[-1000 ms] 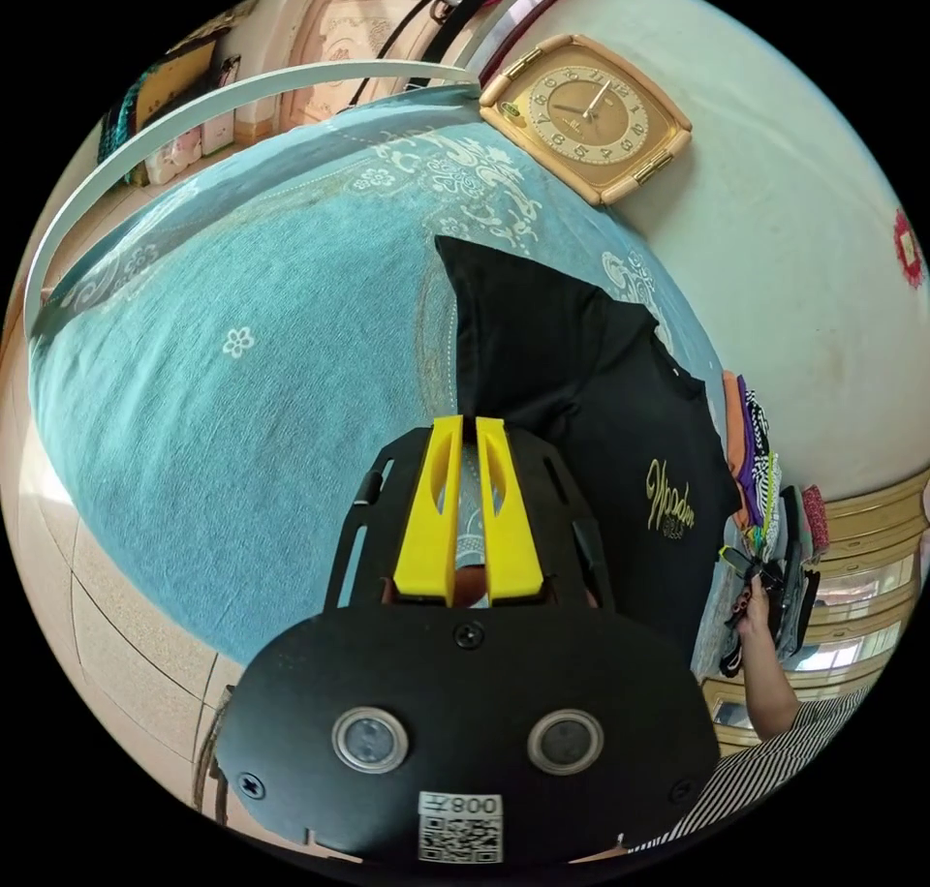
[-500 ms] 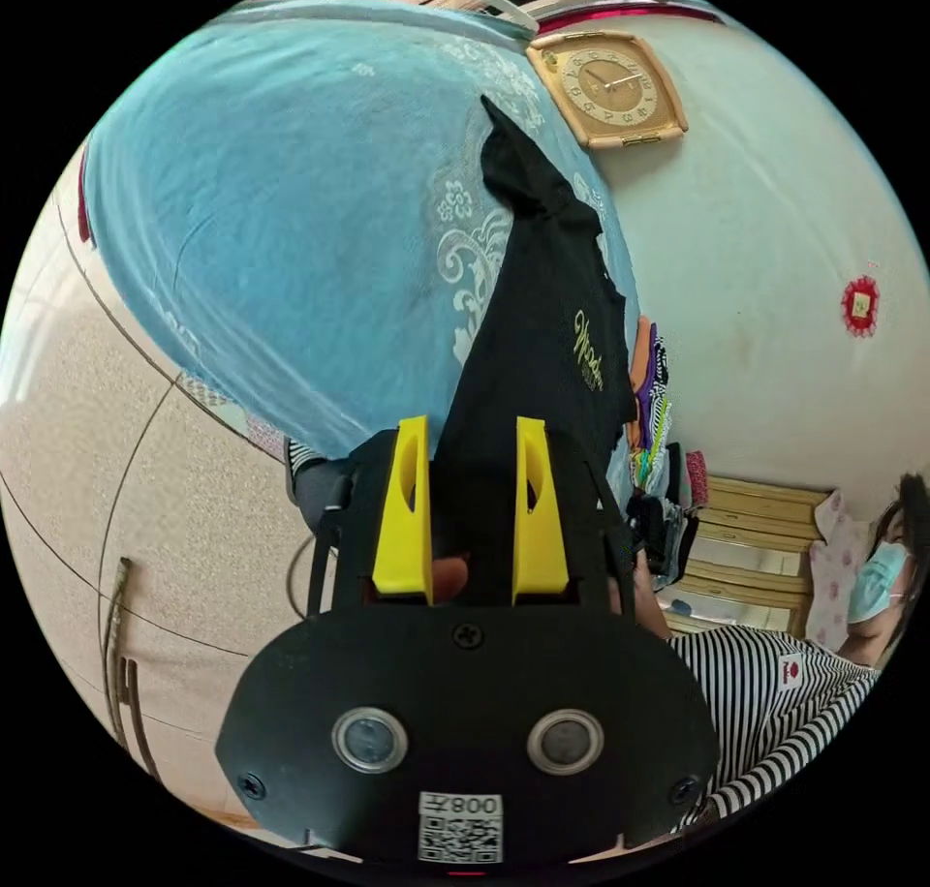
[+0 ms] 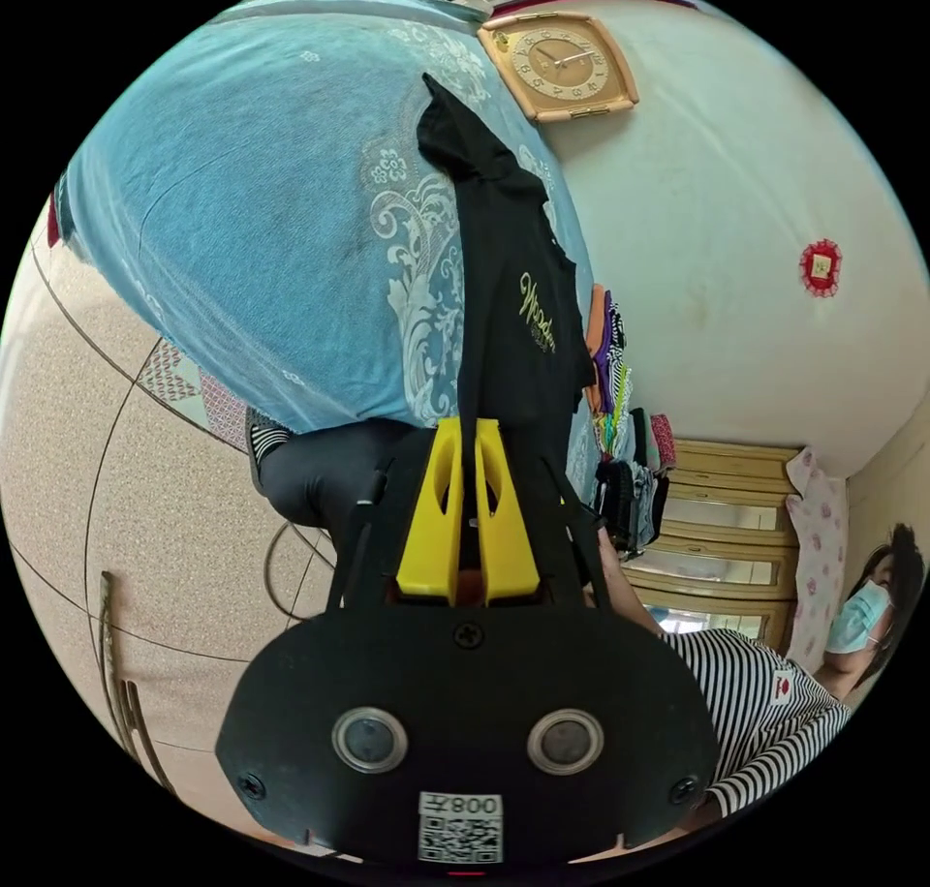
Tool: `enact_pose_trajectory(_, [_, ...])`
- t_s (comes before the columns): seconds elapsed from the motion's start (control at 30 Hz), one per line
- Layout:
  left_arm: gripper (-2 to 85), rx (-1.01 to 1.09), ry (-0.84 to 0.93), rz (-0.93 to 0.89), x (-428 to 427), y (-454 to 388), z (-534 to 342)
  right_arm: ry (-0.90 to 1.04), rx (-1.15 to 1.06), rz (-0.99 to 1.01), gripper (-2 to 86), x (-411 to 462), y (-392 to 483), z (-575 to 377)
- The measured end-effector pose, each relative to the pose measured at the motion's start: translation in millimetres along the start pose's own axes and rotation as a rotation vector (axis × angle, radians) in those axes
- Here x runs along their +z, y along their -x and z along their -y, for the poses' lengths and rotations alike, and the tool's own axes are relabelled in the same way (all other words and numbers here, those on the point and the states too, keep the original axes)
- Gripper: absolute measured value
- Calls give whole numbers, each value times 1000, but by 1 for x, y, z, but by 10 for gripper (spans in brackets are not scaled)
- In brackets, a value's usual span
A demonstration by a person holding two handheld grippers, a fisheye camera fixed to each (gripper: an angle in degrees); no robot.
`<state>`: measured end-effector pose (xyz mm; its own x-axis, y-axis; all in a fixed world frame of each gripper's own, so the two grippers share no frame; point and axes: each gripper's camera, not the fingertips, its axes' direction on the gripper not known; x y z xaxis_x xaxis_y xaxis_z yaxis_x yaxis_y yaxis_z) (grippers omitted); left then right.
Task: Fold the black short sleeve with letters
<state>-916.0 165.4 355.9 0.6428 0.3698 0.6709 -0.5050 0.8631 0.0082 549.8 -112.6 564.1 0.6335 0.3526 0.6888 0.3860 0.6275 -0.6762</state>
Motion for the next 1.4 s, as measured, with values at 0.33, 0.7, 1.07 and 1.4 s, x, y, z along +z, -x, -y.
enact_pose_trajectory(0.33, [17, 17, 22, -54, 2, 4, -27, -41, -4, 129, 2, -29, -18, -30])
enact_pose_trajectory(0.7, [22, -139, -77, 35, 32, 19, -55, -23, 109, 121, 1, -12, -45, -60])
enact_pose_trajectory(1.07, [20, 193, -85, 480, 137, -109, -20, -46, -197, -250, 2, 4, 56, -21])
enact_pose_trajectory(1.4, [7, -132, -173, 548, 163, -77, -24, -9, -244, -290, 2, 31, 66, -19])
